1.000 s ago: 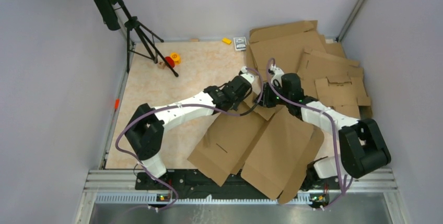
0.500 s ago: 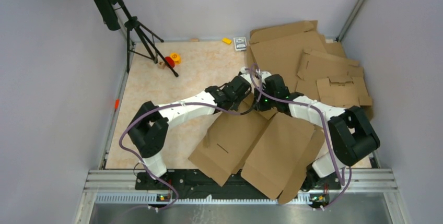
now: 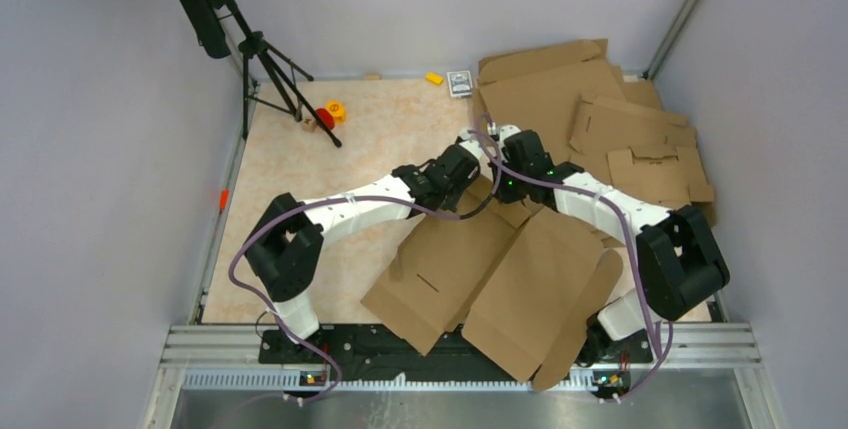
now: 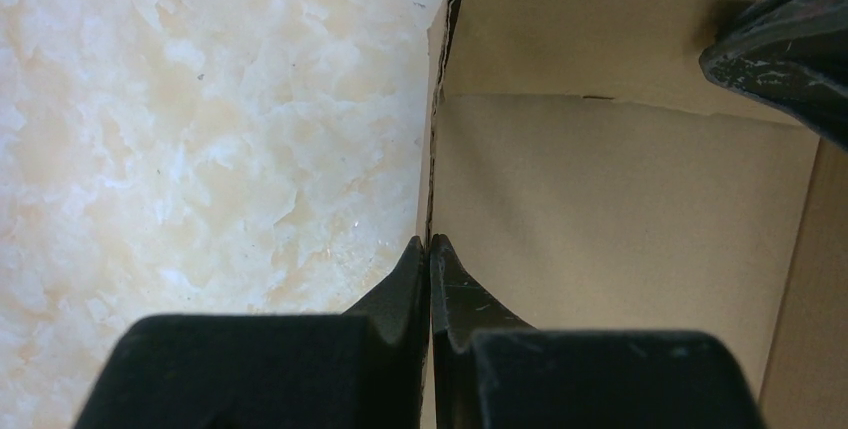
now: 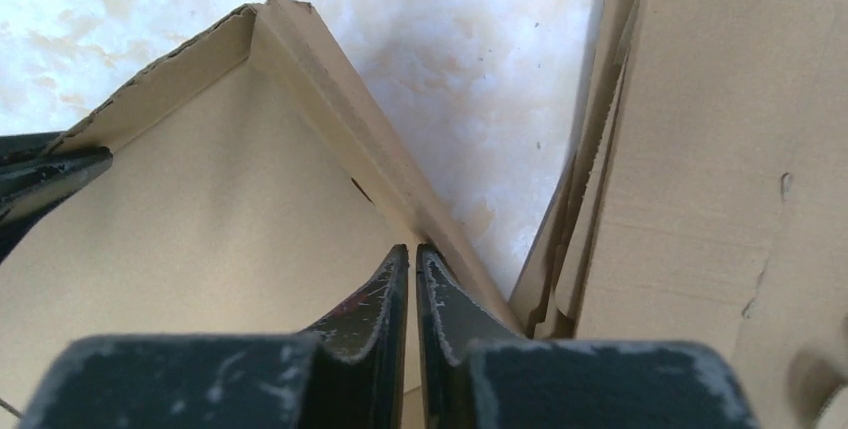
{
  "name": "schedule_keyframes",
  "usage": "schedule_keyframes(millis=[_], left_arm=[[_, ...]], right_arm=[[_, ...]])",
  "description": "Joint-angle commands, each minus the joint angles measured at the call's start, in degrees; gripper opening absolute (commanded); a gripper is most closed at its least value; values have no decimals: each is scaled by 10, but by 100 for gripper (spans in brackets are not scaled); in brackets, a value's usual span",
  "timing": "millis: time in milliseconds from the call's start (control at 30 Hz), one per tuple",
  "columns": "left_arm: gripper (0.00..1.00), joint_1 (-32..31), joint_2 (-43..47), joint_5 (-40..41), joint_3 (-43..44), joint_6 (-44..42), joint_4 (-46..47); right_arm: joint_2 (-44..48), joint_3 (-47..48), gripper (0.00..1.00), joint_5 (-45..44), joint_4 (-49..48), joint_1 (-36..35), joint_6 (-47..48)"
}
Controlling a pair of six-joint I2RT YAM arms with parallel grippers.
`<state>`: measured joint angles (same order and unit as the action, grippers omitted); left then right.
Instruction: Fold the paper box
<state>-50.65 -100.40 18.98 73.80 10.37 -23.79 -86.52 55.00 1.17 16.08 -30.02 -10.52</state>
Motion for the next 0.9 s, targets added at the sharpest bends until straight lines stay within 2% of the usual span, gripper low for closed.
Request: schedule_keyframes(millis=[0, 267, 400, 500, 667, 867], left_arm=[[0, -2, 3, -17, -2, 10, 23], [0, -1, 2, -18, -3, 10, 22], [0, -1, 0, -20, -3, 10, 23], [0, -1, -2, -22, -1, 9, 23], [0, 0, -4, -23, 4, 7, 20], [0, 0, -6, -28, 7, 10, 22]], right_arm=[[11, 41, 13, -72, 27, -14, 39], [11, 68, 25, -128, 70, -33, 54], [13, 72, 28, -151, 78, -39, 62], [4, 71, 36, -163, 82, -41, 69], [-10, 68, 47, -132, 73, -41, 72], [-45, 65, 51, -86, 58, -40, 73]])
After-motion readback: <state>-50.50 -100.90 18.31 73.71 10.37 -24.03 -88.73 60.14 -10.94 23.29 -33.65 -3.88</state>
